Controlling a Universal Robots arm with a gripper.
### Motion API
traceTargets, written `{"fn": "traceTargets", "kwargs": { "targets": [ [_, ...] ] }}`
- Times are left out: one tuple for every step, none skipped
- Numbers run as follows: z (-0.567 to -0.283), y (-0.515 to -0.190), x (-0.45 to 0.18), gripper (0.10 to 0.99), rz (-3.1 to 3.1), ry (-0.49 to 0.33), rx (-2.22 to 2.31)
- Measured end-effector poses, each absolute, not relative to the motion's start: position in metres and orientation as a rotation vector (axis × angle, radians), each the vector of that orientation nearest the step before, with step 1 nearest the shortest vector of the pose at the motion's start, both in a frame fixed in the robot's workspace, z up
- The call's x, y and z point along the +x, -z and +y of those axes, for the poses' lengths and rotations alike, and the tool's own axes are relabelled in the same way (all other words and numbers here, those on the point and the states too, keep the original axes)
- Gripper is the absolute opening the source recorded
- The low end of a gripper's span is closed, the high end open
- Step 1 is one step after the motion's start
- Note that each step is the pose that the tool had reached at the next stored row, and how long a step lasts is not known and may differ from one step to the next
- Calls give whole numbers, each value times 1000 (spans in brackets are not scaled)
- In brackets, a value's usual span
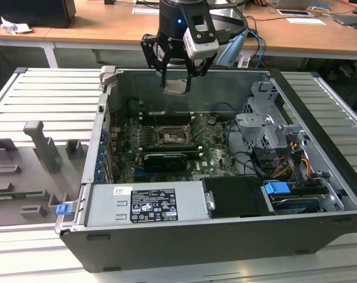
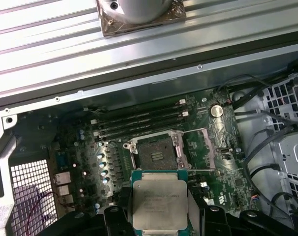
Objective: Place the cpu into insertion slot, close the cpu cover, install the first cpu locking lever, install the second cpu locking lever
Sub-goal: 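Place the cpu into insertion slot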
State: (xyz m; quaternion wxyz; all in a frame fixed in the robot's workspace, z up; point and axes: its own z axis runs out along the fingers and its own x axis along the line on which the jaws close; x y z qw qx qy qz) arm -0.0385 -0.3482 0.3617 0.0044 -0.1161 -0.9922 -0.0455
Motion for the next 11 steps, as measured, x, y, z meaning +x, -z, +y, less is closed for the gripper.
{"fn": "traceTargets", "kwargs": {
  "targets": [
    [-348, -362, -38, 537, -3108, 143, -369],
    [-348, -362, -38, 537, -3107, 143, -374],
    [-348, -362, -38, 537, -3107, 143, -382],
    [-348, -362, -38, 537, -3106, 143, -391],
    [-348, -362, -38, 537, -3105, 143, -395],
    [-348, -362, -38, 537, -3105, 143, -400],
    [-348, -362, -38, 537, -3104, 143, -409],
    [-348, -362, -38, 537, -3103, 143, -415],
    [-348, -362, -38, 537, -3103, 143, -420],
    [-348, -362, -38, 537, -3102, 143, -428],
    [-348, -362, -38, 537, -3101, 143, -437]
  ]
}}
